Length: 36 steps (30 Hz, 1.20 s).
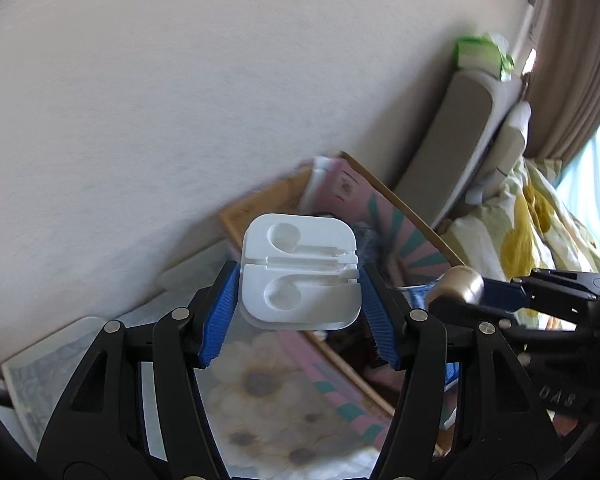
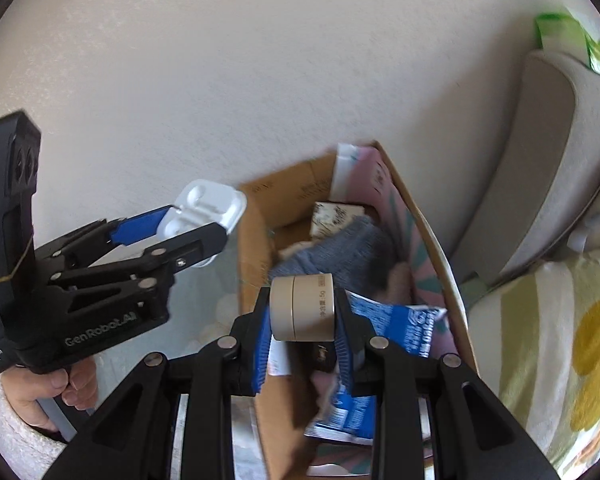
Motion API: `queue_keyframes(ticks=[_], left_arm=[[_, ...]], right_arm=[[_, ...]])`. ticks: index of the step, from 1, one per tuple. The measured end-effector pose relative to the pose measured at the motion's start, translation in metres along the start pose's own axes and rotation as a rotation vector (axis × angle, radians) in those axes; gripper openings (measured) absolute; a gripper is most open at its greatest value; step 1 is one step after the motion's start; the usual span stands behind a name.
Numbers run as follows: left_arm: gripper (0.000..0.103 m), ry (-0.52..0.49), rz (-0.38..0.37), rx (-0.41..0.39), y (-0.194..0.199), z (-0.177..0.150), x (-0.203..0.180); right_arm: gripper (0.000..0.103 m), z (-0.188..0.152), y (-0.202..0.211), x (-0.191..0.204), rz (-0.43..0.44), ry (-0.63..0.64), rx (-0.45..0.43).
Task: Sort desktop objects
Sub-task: 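Carry the earphone case with the left tool while the right tool carries the tape roll to the box, then open the left tool over the box while the right tool releases the tape roll inside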
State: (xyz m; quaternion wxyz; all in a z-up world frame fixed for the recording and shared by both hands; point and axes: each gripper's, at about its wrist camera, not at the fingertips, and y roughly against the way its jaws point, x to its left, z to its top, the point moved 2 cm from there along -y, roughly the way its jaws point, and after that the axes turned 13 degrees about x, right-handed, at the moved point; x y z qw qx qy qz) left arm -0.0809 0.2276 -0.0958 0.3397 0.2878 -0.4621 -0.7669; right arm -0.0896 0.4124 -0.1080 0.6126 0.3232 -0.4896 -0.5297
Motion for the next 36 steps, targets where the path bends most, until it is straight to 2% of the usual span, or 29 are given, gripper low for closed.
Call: queue_keyframes(ticks=[6,20,21,22,23,24,25,27,36], left_arm=[[0.057,0.005,-0.023,0.049,-0.035,0.011,-0.017],[0.058,0.045,-0.016,0.059,-0.059,0.025,-0.018],[0.063,0.050,-0.017,0.064,-0.060,0.027,-0.017],[0.083,0.059,-0.014,0.073,-0.061,0.028,-0.016],[0.095,0.074,-0.004,0.078,-0.062,0.029,-0.015],[0.103,0.095,0.011,0.071,-0.061,0.030,-0.012],[0.103,0.106,0.011,0.067,-0.059,0.030,-0.010],[0.103,0.125,-0.009,0.076,-0.059,0.031,-0.006],[0.103,0.148,0.029,0.075,-0.047,0.024,0.005]], right_arm=[[0.026,0.002,-0.008,-0.018,0.021,-0.006,0.018],[0.027,0.018,-0.024,-0.040,0.024,-0.002,0.056],[0.036,0.020,-0.026,-0.040,0.022,0.002,0.071],[0.044,0.021,-0.027,-0.039,0.014,0.007,0.075],[0.061,0.021,-0.027,-0.038,0.011,0.012,0.077],[0.075,0.020,-0.027,-0.038,0.006,0.014,0.076],[0.079,0.020,-0.026,-0.038,0.007,0.014,0.073],[0.080,0.018,-0.023,-0.037,0.012,0.020,0.070],[0.081,0.013,-0.018,-0.034,-0.012,0.014,0.059]])
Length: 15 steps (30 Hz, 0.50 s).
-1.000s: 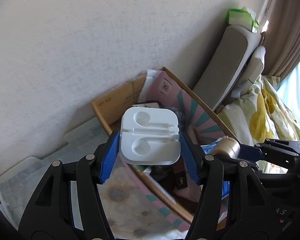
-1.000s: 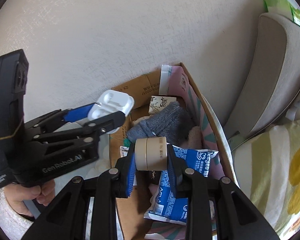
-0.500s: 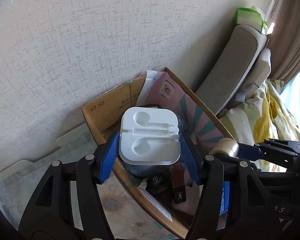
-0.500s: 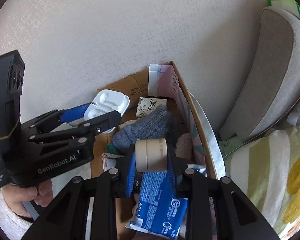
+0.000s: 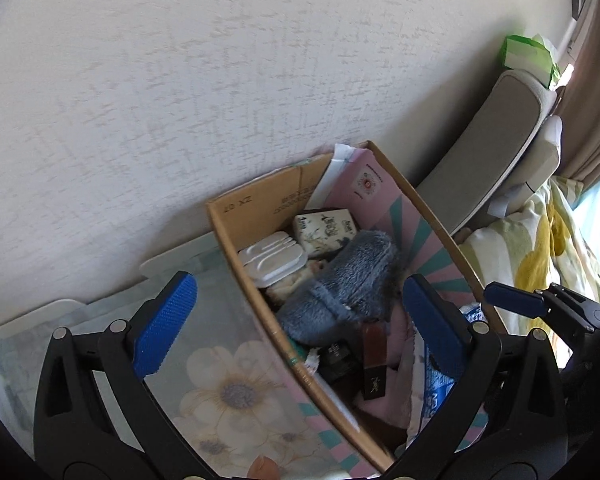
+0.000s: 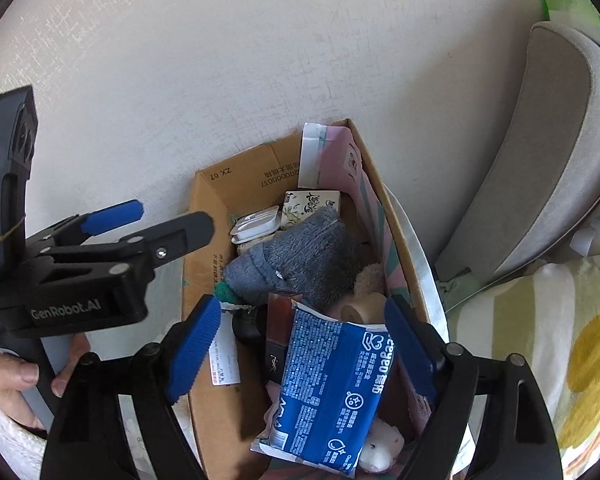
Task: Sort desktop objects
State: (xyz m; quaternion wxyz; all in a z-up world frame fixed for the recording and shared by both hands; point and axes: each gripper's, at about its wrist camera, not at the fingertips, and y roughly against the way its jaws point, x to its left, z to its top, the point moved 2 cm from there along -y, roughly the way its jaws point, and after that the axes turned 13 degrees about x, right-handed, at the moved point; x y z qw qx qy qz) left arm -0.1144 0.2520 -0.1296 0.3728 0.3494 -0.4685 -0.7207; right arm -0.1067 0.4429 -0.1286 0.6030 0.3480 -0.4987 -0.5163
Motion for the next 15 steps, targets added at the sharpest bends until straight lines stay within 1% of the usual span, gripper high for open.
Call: queue_keyframes(ticks=[2,4,5,6,7,10,15], left_arm=[[0.103,0.012,0.002,-0.002,0.005,-0.003,0.005],[0.103,0.031,-0.006,-0.005,0.010,-0.008,0.011],[0.103,0.047,-0.010,-0.007,0.013,-0.012,0.016],[0.103,0.063,-0.012,-0.010,0.016,-0.015,0.021],[0.103,0.077,-0.013,-0.013,0.019,-0.018,0.025],[0.103,0.128,-0.005,-0.027,0.034,-0.031,0.042],[0.103,0.171,0.059,-0.056,0.068,-0.057,0.069]], right_arm=[[0.081,-0.001,0.003,0.002,-0.005,-0.001,-0.007],[0.082,-0.002,0.006,0.007,-0.028,0.007,0.004],[0.089,-0.002,0.007,0.011,-0.039,0.018,0.009],[0.099,-0.002,0.010,0.016,-0.050,0.034,0.010],[0.103,-0.003,0.014,0.022,-0.056,0.052,0.003],[0.102,-0.004,0.025,0.040,-0.059,0.086,-0.023],[0.102,-0.008,0.039,0.076,-0.084,0.144,-0.055]])
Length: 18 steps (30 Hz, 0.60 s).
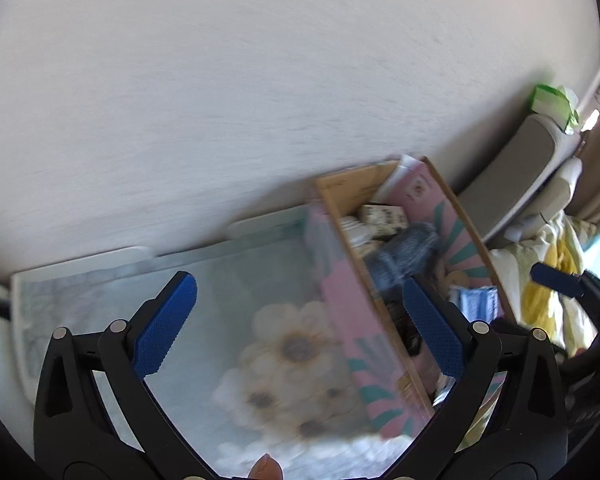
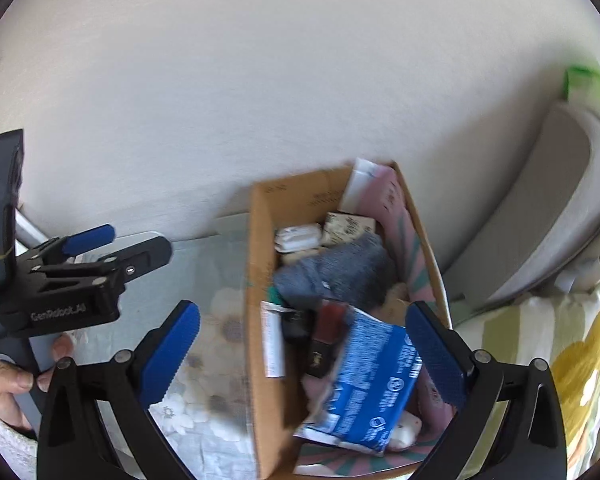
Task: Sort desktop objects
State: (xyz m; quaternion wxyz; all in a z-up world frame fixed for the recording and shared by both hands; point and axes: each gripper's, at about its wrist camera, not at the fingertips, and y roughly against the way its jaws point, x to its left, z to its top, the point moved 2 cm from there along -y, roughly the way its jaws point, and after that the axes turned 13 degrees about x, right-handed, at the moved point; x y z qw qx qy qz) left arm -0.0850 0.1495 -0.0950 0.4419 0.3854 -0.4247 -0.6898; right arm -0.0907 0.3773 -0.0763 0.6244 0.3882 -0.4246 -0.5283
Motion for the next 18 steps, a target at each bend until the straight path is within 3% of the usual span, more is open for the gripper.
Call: queue_keyframes(ticks=[11,18], left_arm=[[0.103,0.255,0.120,-0.114,0.088,-0.068,0.092],[0.103,0.332,0.186,-0.152,0.111,-0.104,0.119]], right_arm=[[0.102,-0.018,0.013,0.089,-0.035,0.063,-0.048],[0.102,-0.034,0.015,0.125,-0.086,0.096,-0.077]])
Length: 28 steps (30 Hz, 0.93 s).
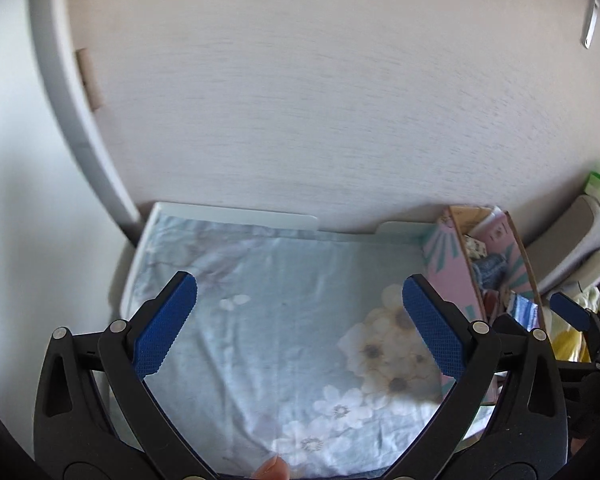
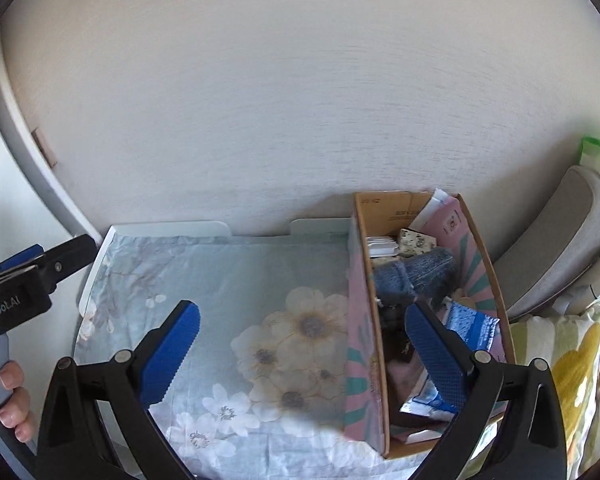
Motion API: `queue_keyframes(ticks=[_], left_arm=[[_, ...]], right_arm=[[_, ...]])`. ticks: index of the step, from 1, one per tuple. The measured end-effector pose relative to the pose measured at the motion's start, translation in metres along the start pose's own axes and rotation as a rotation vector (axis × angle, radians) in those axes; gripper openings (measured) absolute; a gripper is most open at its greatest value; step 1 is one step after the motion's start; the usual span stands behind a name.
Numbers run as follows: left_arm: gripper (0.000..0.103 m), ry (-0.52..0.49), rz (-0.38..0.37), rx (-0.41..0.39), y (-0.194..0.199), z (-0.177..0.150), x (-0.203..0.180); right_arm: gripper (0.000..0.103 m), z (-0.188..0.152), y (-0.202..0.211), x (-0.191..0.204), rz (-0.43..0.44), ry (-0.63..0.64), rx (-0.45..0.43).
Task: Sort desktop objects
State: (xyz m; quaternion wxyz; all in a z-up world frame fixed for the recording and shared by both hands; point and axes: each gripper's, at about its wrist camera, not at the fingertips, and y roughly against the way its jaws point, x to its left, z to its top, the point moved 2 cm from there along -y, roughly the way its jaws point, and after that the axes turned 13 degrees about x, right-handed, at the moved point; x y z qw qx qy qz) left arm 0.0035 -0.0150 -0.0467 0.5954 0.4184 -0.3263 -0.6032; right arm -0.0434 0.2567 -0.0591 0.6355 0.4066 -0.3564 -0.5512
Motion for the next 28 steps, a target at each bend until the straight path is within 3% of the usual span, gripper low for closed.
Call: queue_keyframes(ticks=[2,9,20,28], left_arm=[[0.103,0.021,0.029,-0.005,-0.003,-0.009,0.010],[0.103,0.083,0.017,0.034,-0.016,-0.023,0.032],[0.103,0.042,0.051,0.029,-0.018,-0.021,0.033],[0.103,0.007,0.071,0.087,-0.032,-0.015,0.027]], right_arm=[[0.102,-0.004,-0.002,0.008,-0.009,0.007,0.006],[0.102,-0.008,-0.008,0.016,-0.027,0.009,0.028],[0.102,-0.009,-0.018,0.020,-0.015,-0.010,0.051],[0.102,-0.010,-0.031,0.017,-0.011,-0.024,0.090]])
